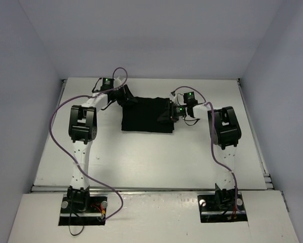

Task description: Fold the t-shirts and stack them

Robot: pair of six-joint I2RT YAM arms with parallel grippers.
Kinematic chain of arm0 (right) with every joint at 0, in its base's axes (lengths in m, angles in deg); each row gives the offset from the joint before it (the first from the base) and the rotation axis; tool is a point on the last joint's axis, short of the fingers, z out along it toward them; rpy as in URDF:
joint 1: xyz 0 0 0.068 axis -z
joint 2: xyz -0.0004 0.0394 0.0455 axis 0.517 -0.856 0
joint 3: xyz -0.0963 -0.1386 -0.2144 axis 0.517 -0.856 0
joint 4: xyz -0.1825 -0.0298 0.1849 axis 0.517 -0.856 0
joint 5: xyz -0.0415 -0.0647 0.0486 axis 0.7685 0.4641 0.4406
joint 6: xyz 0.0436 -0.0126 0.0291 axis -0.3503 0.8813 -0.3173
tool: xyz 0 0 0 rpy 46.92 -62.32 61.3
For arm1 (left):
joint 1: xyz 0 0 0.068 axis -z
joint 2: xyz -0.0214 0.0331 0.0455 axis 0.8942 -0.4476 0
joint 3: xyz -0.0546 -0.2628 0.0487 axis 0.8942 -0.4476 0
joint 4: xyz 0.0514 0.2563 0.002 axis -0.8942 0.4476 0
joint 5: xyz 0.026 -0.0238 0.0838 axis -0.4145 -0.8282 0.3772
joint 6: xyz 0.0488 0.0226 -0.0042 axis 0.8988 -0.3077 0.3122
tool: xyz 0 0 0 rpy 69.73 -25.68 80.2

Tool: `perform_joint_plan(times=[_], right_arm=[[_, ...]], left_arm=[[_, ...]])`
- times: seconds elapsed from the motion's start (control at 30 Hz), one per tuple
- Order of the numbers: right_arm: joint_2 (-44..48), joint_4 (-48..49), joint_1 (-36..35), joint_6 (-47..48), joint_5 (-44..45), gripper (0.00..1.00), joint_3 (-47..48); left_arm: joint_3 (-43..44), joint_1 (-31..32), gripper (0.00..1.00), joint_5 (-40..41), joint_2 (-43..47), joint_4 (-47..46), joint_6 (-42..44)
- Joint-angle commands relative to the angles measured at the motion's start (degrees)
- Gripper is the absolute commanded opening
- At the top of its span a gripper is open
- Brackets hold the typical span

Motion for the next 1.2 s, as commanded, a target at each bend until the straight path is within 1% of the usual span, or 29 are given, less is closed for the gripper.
perform_joint_plan(times=[0.0,0.07,0.13,0.27,0.33,0.47,0.6,0.83,0.97,1.07,1.1,1.17], right_arm=[[7.41,-5.76,0.71,0.2,5.0,0.4,3.02],[8.86,-5.8,0.64,-0.88,4.66,0.41,5.29],[9.87,-5.82,0.46,-1.8,4.34,0.42,6.42],[10.4,-5.68,0.24,-2.64,3.51,0.42,5.31],[10.47,-5.65,0.03,-2.33,3.46,0.42,4.37],[9.31,-5.49,-0.08,-0.64,3.61,0.41,1.59],[6.62,-5.3,0.08,1.88,3.75,0.4,-1.3],[2.56,-4.75,1.03,5.77,5.36,0.39,-6.34],[3.65,-4.59,2.18,7.09,6.82,0.39,-9.29],[7.9,-4.87,2.91,6.98,8.3,0.39,-9.49],[9.01,-5.0,2.98,6.8,9.1,0.39,-9.37],[15.0,-5.47,2.99,6.13,10.9,0.4,-8.37]], left_arm=[[-3.67,-0.78,0.41,2.04,13.85,3.81,4.43],[-8.28,0.62,0.42,2.84,20.23,4.84,5.66],[-13.14,1.52,0.43,2.75,24.73,4.88,5.23],[-21.94,2.34,0.42,1.87,30.62,2.42,2.29],[-27.13,2.89,0.4,0.53,33.05,-0.22,1.14],[-33.75,3.33,0.35,-0.44,33.1,-4.08,-1.34],[-38.11,3.27,0.3,-0.09,31.19,-5.94,-1.03],[-43.46,1.98,0.26,-0.01,27.93,-7.8,-1.71],[-46.09,1.07,0.26,1.37,28.43,-6.98,-1.29],[-44.34,0.34,0.27,2.45,30.72,-0.84,1.55],[-42.51,0.34,0.29,3.55,32.31,0.58,3.26],[-38.75,0.34,0.34,5.96,35.55,8.05,6.29]])
